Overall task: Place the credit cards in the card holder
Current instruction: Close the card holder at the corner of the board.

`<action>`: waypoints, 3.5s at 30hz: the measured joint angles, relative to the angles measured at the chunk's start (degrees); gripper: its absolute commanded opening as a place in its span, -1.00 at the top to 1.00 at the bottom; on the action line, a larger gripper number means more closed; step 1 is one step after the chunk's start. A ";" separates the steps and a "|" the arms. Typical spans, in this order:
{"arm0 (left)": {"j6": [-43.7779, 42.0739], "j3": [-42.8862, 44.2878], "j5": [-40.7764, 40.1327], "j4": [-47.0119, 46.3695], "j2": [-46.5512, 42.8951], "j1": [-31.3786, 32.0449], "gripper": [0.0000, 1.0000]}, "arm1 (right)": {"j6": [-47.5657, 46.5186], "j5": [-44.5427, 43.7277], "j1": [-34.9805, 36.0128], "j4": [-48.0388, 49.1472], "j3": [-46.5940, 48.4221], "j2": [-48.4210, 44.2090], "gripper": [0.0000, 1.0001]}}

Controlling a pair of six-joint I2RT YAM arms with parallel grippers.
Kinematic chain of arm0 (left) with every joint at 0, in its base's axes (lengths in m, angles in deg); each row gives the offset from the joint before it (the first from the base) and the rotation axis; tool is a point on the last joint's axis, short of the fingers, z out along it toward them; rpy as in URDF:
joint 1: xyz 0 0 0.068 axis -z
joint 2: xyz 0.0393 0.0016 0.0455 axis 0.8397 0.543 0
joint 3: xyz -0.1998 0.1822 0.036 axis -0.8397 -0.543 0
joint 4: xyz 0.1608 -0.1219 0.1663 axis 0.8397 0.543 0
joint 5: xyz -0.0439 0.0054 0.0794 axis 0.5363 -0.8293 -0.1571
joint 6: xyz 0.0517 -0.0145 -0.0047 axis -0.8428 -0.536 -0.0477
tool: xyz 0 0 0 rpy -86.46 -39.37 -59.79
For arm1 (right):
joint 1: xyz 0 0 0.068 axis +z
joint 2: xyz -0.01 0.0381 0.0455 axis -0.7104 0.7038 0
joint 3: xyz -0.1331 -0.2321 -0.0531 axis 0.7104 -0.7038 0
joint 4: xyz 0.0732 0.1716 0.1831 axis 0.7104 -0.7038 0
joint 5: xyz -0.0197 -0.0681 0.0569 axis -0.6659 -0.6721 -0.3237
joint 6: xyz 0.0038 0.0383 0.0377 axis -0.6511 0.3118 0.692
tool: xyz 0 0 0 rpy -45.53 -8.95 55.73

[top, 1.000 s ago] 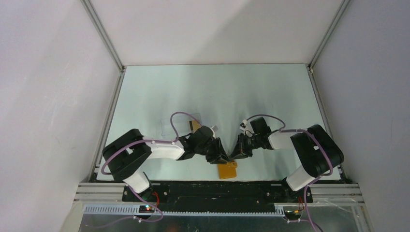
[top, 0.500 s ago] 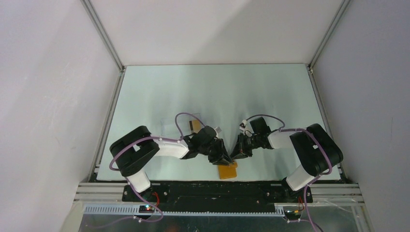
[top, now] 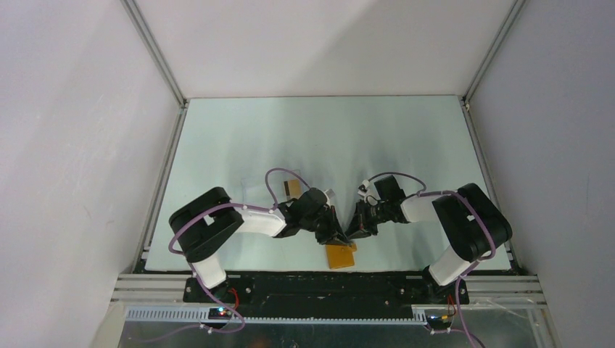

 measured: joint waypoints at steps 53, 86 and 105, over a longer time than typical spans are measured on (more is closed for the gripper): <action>-5.01 1.57 -7.37 9.64 -4.35 1.92 1.00 | 0.00 -0.72 0.50 -0.24 -0.02 -0.76 0.84; -6.99 4.35 -12.20 16.65 -3.74 3.43 1.00 | 0.00 -0.83 0.68 -0.20 -0.02 -0.79 0.84; -8.02 4.00 -13.77 17.09 -4.37 3.56 1.00 | 0.04 -2.05 1.55 -0.66 -0.07 -2.19 0.70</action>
